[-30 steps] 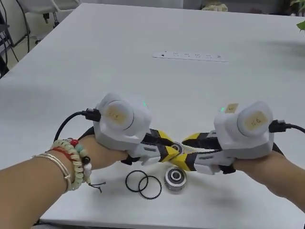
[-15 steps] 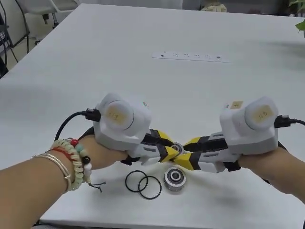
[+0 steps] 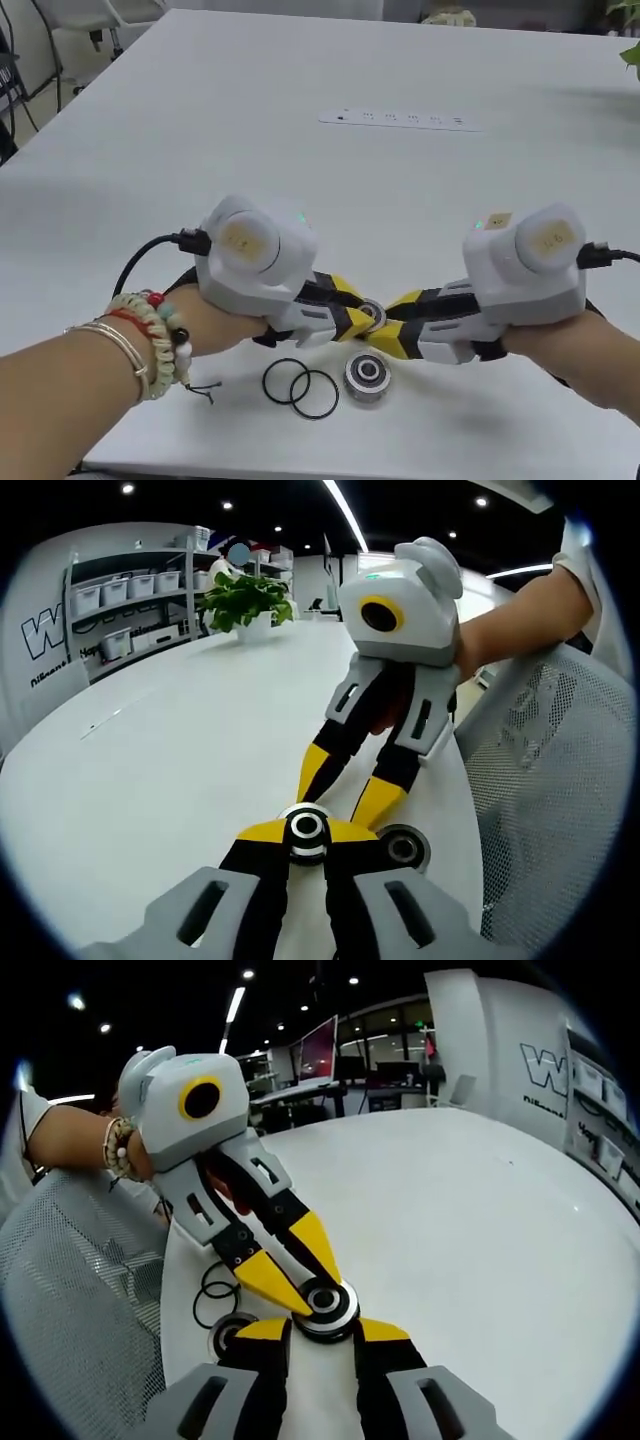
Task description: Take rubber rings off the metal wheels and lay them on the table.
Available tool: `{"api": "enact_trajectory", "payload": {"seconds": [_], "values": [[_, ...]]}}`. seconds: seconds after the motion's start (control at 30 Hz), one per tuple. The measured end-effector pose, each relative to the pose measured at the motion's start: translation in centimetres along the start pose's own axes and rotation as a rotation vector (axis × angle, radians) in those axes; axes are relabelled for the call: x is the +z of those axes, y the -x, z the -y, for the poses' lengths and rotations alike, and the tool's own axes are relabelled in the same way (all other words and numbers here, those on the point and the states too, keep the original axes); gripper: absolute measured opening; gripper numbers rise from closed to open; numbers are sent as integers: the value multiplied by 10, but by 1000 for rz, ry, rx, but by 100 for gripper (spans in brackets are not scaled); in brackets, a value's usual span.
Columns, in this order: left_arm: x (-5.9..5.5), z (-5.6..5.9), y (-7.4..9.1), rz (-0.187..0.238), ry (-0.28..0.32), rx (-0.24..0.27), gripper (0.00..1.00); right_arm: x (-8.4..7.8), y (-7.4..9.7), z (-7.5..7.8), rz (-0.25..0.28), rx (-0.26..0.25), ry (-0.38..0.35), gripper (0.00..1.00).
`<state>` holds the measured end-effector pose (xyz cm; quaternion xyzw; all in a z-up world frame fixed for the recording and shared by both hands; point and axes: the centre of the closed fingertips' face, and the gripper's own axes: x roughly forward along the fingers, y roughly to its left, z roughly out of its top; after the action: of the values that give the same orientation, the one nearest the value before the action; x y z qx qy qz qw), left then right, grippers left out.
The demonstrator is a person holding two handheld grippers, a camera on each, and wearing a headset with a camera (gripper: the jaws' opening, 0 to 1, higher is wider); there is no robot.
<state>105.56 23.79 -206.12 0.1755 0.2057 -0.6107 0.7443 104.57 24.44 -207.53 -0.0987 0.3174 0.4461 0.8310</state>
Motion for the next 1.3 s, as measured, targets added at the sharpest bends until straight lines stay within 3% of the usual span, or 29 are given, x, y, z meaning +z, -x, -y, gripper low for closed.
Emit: {"api": "enact_trajectory", "payload": {"seconds": [0.1,0.27,0.37,0.6,0.67,0.7,0.73,0.77,1.0,1.13,1.23,1.3], "values": [[0,0,0,1,0,0,7,1,-3,0,0,-20,46,24],[0,0,0,1,-1,0,7,2,-4,2,9,-31,57,24],[0,0,0,3,-1,-2,7,1,-1,3,7,-21,24,23],[0,0,0,3,-4,-4,7,-3,1,3,-15,-7,60,19],[0,-1,0,2,-2,-3,7,-9,4,5,-45,-10,82,14],[-1,-3,1,0,-1,2,7,-7,4,5,-26,-6,75,8],[-1,-4,2,-1,3,2,7,-11,5,8,-46,-21,64,0],[-1,-3,2,3,9,-1,7,-8,5,8,-21,-8,53,0],[-1,-3,2,1,6,2,7,-8,4,8,-40,-30,50,1],[-1,-3,2,1,7,3,7,-8,4,8,-42,-29,51,6],[0,-3,2,2,9,3,7,-4,2,2,-23,-7,39,19],[0,-2,2,2,9,3,7,-2,-1,1,-26,-17,75,18]]}}
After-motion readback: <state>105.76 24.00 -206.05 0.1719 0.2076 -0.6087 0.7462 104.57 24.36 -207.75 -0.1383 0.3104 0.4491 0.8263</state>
